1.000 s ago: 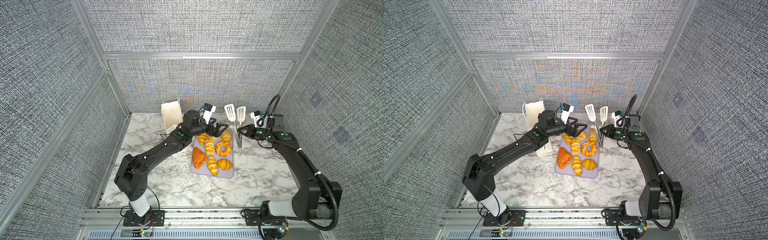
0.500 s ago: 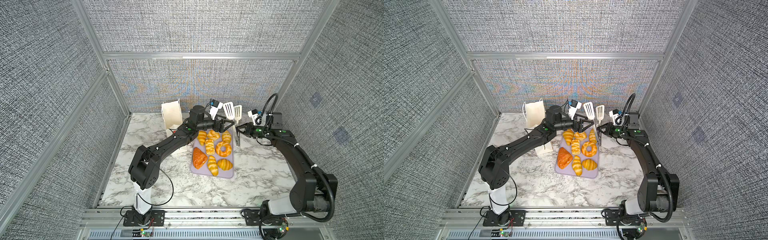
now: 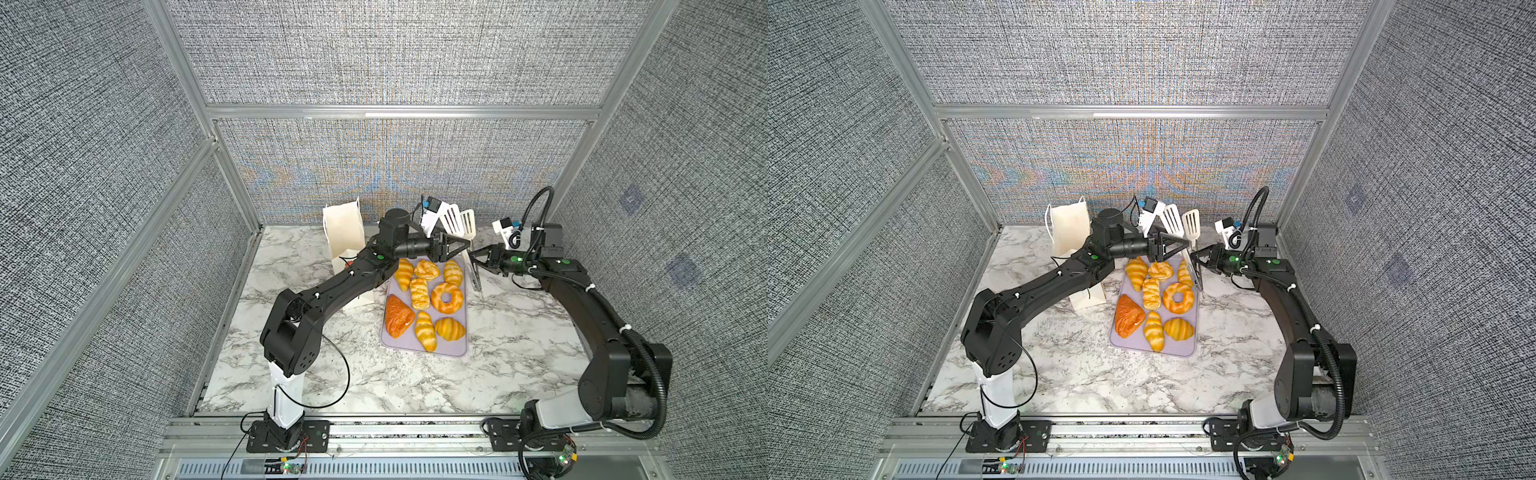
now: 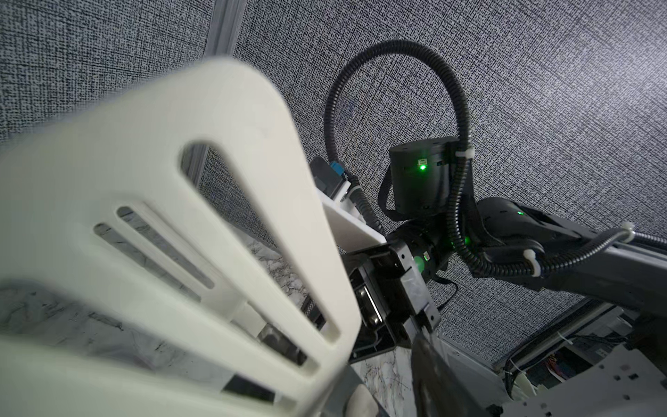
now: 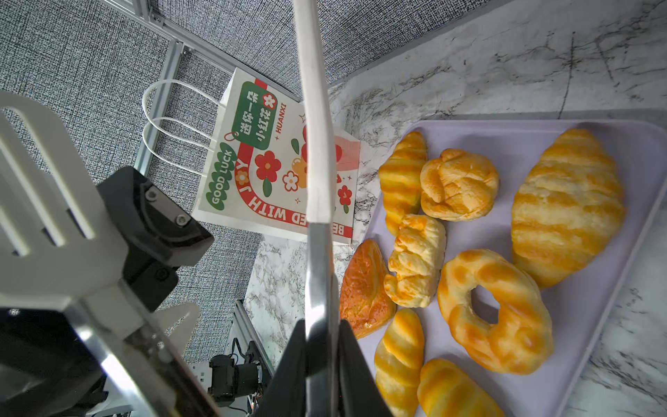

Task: Place the fake bread into the paper bag

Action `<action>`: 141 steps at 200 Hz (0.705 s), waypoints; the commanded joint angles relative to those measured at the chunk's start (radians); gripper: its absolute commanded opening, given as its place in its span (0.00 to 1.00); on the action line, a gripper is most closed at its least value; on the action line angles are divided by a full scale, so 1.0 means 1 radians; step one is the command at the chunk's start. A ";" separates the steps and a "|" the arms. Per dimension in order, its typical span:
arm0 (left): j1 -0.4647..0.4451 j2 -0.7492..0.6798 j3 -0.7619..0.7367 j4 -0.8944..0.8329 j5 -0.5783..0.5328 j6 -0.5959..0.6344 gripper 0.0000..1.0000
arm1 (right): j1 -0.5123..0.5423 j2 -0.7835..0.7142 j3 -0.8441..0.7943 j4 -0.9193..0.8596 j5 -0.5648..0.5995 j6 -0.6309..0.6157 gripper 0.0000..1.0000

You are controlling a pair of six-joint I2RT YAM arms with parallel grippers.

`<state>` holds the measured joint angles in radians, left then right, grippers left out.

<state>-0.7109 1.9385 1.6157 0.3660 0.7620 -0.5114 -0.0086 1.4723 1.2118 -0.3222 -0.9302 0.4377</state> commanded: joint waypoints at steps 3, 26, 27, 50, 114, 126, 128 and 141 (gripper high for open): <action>-0.001 0.006 0.004 0.040 0.032 -0.015 0.55 | 0.000 -0.005 -0.004 0.065 -0.046 0.029 0.17; -0.001 0.007 0.003 0.053 0.039 -0.022 0.47 | 0.000 -0.004 -0.006 0.076 -0.054 0.041 0.18; -0.001 0.007 0.003 0.053 0.039 -0.022 0.47 | 0.000 -0.005 -0.006 0.077 -0.055 0.041 0.17; -0.001 0.003 0.004 0.054 0.042 -0.022 0.42 | -0.001 -0.005 -0.010 0.079 -0.055 0.046 0.17; -0.002 0.006 -0.002 0.094 0.049 -0.044 0.23 | -0.002 -0.017 -0.048 0.145 -0.064 0.100 0.17; -0.001 0.007 -0.002 0.109 0.053 -0.051 0.20 | -0.001 -0.023 -0.060 0.156 -0.064 0.105 0.17; -0.001 0.008 -0.002 0.112 0.054 -0.051 0.20 | -0.002 -0.024 -0.061 0.157 -0.064 0.105 0.17; -0.001 0.009 -0.002 0.127 0.057 -0.058 0.17 | -0.004 -0.033 -0.073 0.161 -0.061 0.102 0.18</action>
<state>-0.7113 1.9427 1.6135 0.4084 0.8036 -0.5568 -0.0101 1.4544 1.1549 -0.2089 -0.9836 0.5243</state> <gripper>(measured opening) 0.189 0.174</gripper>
